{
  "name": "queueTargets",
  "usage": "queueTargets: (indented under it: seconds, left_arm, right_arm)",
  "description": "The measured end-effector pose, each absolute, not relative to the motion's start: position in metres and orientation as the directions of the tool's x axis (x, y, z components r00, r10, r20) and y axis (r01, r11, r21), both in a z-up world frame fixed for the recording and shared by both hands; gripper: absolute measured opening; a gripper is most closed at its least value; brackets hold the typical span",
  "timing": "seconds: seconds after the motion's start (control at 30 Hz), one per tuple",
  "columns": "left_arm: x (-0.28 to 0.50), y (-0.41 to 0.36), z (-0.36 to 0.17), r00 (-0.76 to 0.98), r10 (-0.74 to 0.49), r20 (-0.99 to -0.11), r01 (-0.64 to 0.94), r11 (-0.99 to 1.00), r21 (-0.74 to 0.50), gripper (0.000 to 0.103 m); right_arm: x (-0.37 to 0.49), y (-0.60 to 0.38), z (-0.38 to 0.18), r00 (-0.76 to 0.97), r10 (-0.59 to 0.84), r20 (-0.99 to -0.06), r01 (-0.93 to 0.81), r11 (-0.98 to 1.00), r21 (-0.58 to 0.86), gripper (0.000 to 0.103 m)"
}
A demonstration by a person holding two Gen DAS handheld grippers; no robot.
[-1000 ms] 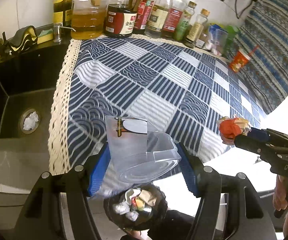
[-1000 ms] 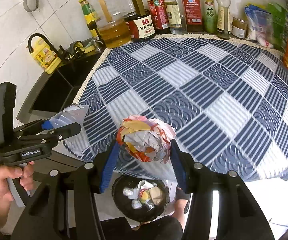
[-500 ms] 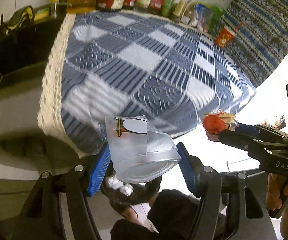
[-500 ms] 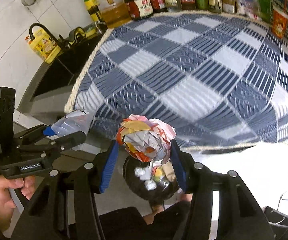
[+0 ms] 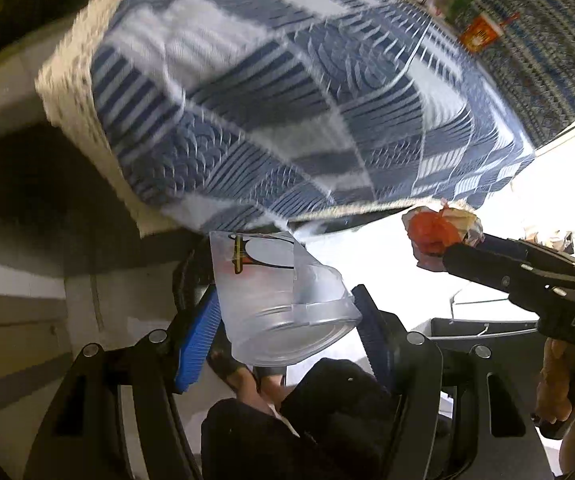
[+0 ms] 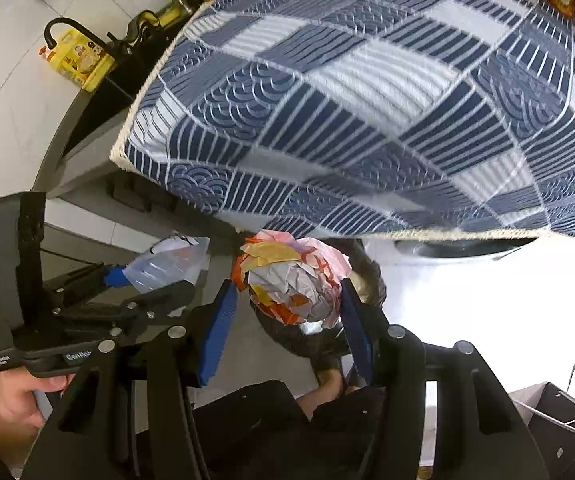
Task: Collect trash
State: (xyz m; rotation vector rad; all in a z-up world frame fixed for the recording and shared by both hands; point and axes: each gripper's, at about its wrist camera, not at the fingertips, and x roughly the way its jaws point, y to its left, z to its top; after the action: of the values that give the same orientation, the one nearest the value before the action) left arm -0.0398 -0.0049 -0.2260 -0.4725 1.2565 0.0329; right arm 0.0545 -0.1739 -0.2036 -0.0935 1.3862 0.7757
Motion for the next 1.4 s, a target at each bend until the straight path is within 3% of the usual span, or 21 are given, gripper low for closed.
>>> queueTargets:
  seconds: [0.7, 0.8, 0.9, 1.13, 1.23, 1.4]
  left_arm:
    - [-0.032, 0.001, -0.267, 0.226, -0.187, -0.956, -0.41, 0.872, -0.267, 0.065]
    - [-0.03, 0.001, -0.272, 0.211, -0.182, -0.96, -0.419, 0.871, -0.257, 0.067]
    - [-0.03, 0.001, -0.275, 0.202, -0.176, -0.963, -0.425, 0.87, -0.248, 0.074]
    - [-0.03, 0.005, -0.273, 0.209, -0.164, -0.964, -0.437, 0.866, -0.242, 0.075]
    - [-0.031, 0.004, -0.271, 0.209, -0.159, -0.965, -0.43, 0.872, -0.236, 0.075]
    - [-0.033, 0.002, -0.253, 0.239, -0.149, -0.96, -0.424, 0.873, -0.241, 0.075]
  right_arm:
    - [0.07, -0.178, -0.249, -0.148, 0.448, -0.882, -0.473, 0.751, 0.461, 0.056]
    - [0.072, -0.179, -0.25, -0.158, 0.468, -0.869, -0.46, 0.744, 0.484, 0.066]
    - [0.073, -0.181, -0.253, -0.169, 0.478, -0.862, -0.444, 0.744, 0.499, 0.07]
    - [0.08, -0.193, -0.246, -0.138, 0.479, -0.867, -0.435, 0.757, 0.488, 0.072]
    - [0.081, -0.201, -0.235, -0.103, 0.487, -0.868, -0.441, 0.759, 0.478, 0.082]
    - [0.082, -0.212, -0.218, -0.061, 0.499, -0.864, -0.456, 0.756, 0.469, 0.088]
